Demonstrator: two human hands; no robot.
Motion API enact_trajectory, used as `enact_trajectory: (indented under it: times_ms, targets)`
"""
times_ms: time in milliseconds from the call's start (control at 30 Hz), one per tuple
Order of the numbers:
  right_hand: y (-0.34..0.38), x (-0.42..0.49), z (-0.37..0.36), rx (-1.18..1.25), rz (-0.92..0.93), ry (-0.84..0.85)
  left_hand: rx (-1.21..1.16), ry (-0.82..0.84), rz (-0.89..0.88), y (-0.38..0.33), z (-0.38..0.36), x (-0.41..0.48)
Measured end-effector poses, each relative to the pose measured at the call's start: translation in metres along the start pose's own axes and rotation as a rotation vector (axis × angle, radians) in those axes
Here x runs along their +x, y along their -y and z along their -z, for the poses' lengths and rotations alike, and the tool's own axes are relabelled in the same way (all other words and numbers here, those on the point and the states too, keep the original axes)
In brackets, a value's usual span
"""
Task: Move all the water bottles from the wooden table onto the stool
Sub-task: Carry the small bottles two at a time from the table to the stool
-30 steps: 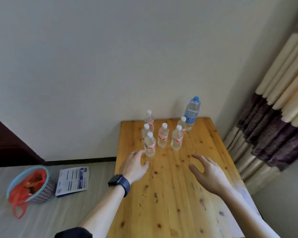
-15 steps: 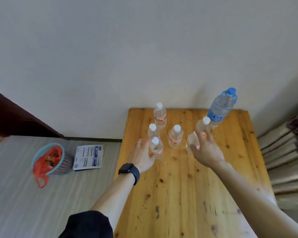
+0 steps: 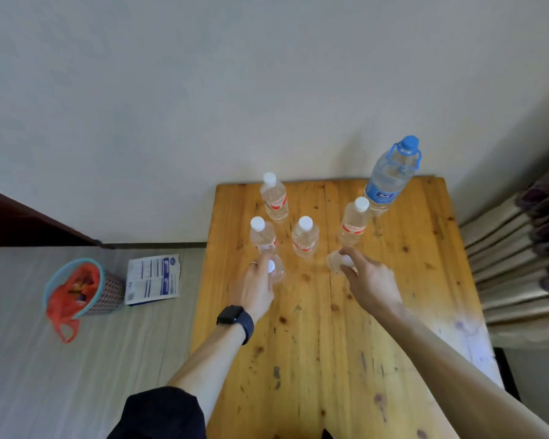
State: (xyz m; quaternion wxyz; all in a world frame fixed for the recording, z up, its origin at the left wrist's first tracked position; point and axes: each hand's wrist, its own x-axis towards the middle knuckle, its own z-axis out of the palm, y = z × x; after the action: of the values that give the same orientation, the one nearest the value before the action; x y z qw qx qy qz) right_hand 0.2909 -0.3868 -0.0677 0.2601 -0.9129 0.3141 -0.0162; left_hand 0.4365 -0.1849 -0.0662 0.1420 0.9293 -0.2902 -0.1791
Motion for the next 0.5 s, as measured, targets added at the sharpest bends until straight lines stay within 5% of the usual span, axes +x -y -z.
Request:
enact_trajectory:
  times_ms: [200, 500]
  targets:
    - [0.008, -0.066, -0.012, 0.205, -0.257, 0.029, -0.128, 0.065, -0.068, 0.022, -0.001, -0.056]
    - [0.053, -0.137, -0.051, 0.038, -0.194, 0.096, -0.116, 0.139, -0.263, 0.056, -0.009, -0.126]
